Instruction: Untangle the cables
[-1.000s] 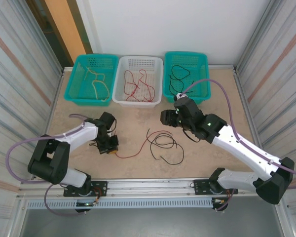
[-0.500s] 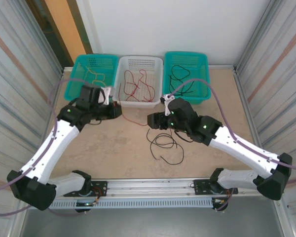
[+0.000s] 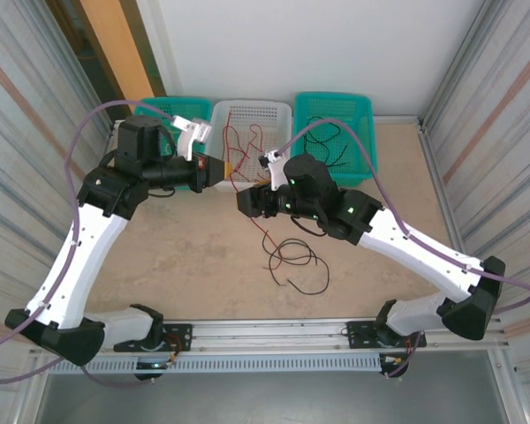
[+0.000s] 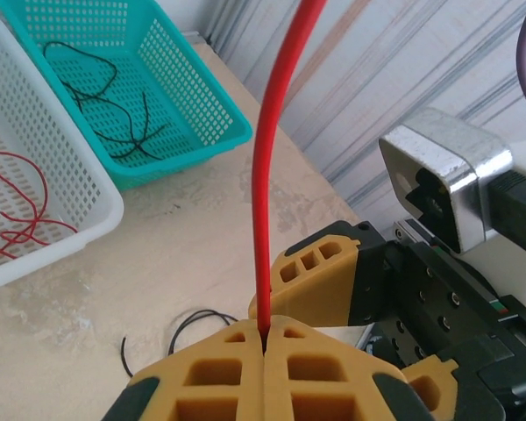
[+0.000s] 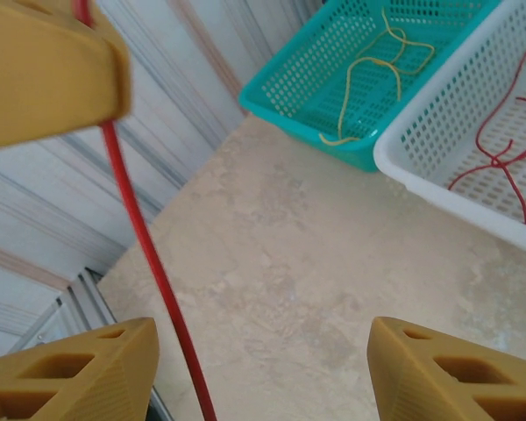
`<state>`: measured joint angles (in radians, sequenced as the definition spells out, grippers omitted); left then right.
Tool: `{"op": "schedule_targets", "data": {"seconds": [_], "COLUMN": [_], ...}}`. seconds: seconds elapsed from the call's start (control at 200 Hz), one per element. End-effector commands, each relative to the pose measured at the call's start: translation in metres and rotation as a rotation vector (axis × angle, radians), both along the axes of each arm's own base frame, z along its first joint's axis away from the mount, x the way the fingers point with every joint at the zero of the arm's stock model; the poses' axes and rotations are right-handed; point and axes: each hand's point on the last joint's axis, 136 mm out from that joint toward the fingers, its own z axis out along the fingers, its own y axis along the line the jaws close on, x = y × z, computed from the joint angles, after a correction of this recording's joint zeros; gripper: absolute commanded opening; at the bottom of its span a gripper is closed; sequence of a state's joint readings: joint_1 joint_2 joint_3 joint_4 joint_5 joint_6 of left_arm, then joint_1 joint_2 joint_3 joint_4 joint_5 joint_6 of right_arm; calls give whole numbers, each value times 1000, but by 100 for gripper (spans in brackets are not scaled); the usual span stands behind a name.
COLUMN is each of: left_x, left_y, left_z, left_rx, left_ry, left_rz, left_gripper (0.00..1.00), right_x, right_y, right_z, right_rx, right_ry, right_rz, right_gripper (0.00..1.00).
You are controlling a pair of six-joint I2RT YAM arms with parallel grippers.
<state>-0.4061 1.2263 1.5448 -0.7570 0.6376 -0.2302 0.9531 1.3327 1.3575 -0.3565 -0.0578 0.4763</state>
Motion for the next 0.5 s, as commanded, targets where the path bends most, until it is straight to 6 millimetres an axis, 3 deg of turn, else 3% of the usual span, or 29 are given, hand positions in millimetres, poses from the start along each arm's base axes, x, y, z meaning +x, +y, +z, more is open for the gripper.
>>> {"op": "schedule_targets", "data": {"seconds": [0.0,0.095,0.341,0.411,0.496], "left_x": [-12,-13,-9,-3,1], "left_y": [-5,-5,-3,1,8], "left_z": [9,10,9,6,4], "left_rx": [-15,-20,-13,-3,-6], "left_ry": [-18,-17,-8,-5,-22], "left_rz": [-70,-68,-38,0,58], "left_gripper": [0,0,0,28,47], "right_x": [-3,-3,-8,-7,-2], "right_y": [13,17,20,17,8], "right_z": [12,12,18,24,33], "right_rx": [23,21,42,57,91], "right_ry": [-37,-35,-41,-51,-64], "right_rz": [48,55,72,54,18], "right_gripper": [56,45,2,0,0]}}
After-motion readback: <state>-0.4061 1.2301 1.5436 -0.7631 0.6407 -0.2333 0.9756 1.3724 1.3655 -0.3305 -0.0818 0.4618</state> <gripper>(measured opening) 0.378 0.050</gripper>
